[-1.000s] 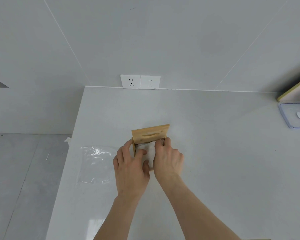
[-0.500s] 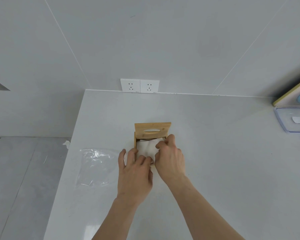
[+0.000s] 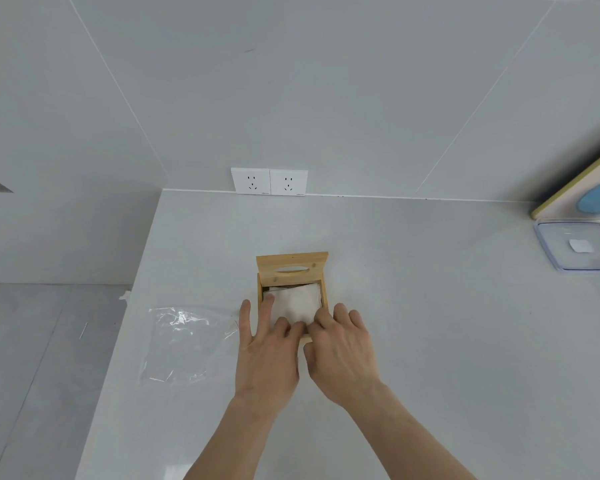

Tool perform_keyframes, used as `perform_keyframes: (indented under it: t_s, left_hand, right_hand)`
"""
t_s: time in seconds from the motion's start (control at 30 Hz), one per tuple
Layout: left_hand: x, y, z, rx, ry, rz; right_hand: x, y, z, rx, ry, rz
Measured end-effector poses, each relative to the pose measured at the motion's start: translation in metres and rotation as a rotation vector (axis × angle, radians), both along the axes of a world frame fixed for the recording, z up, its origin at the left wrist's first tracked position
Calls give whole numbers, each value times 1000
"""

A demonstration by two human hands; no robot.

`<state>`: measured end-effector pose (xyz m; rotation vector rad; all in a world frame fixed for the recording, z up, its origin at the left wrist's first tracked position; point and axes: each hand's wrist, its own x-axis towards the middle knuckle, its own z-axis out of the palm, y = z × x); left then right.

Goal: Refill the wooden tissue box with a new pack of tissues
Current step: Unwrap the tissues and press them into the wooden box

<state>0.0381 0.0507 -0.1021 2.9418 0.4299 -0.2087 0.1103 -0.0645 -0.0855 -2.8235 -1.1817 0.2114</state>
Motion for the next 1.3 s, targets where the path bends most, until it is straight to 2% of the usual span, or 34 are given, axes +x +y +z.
perform_keyframes:
  t_s: [0.1,0.23,0.33,0.5,0.6,0.73,0.9,1.17,1.3]
  left_hand:
    - [-1,-2,-2,2,26,0]
    - [-2,-1,-4,-24,26,7]
    - [-1,3,-4,-28,8,15]
    - [9,11,5,-45,-33,107]
    - [12,15,8,-30,-42,190]
    - [21,21,4,-30,106,195]
    - [29,21,2,-35,206,177]
    - [40,18,3,0,344,197]
    - [41,19,4,-19,346,189]
  right_hand:
    - [0,2,1,-49,18,3]
    - [5,2,-3,-123,150,18]
    - [10,3,-1,-68,230,-8]
    - [18,3,5,74,58,-39]
    - [24,5,3,69,19,34]
    - [31,8,-5,-124,1,134]
    - [31,14,-11,-285,21,86]
    - [33,16,-14,-269,203,9]
    - [34,17,-12,-257,205,10]
